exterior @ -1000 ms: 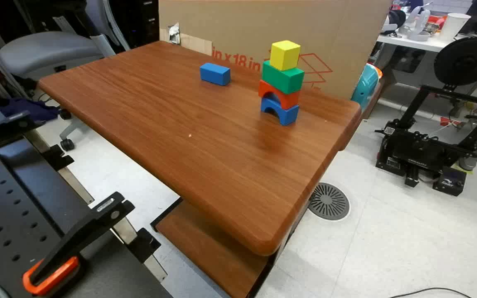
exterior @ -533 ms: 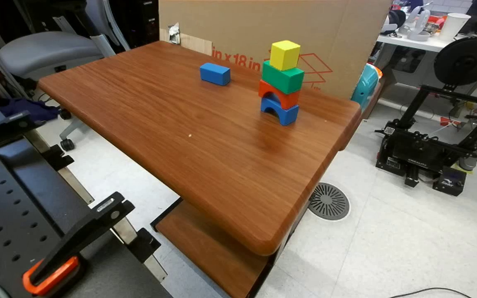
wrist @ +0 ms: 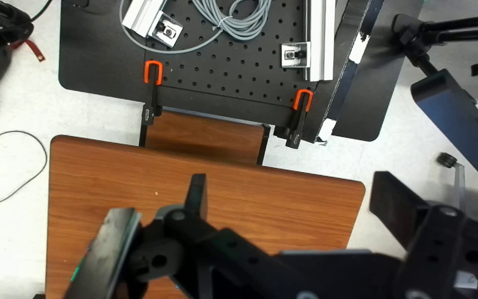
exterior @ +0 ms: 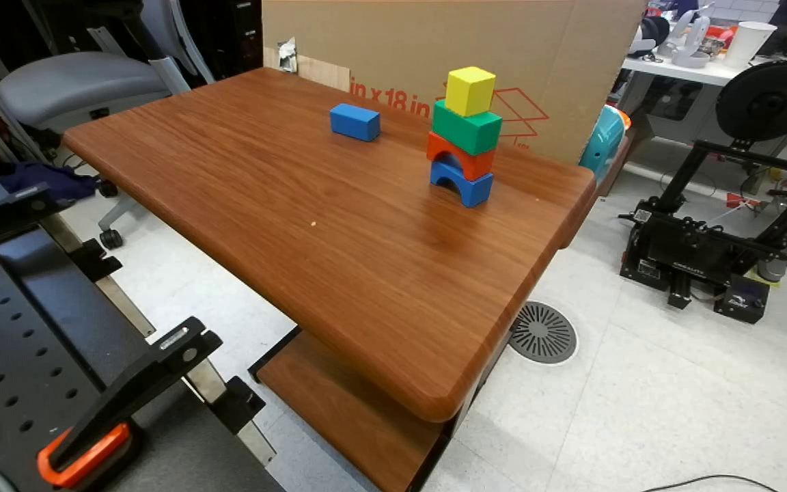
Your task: Put the blue block on top of the stacked blocks
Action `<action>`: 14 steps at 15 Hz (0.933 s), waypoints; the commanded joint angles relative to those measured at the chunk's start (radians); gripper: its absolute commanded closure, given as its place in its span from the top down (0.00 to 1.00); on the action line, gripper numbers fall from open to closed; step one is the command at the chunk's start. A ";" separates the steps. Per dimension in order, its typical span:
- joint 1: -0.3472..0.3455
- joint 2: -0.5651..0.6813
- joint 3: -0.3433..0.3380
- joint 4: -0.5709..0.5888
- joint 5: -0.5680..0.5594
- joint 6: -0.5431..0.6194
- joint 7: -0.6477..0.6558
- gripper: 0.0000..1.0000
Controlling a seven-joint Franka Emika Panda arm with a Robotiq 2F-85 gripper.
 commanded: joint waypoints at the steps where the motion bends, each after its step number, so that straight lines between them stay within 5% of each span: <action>1: 0.006 0.074 0.010 0.042 0.024 0.001 0.039 1.00; 14: 0.000 0.742 0.114 0.325 0.041 0.459 0.265 1.00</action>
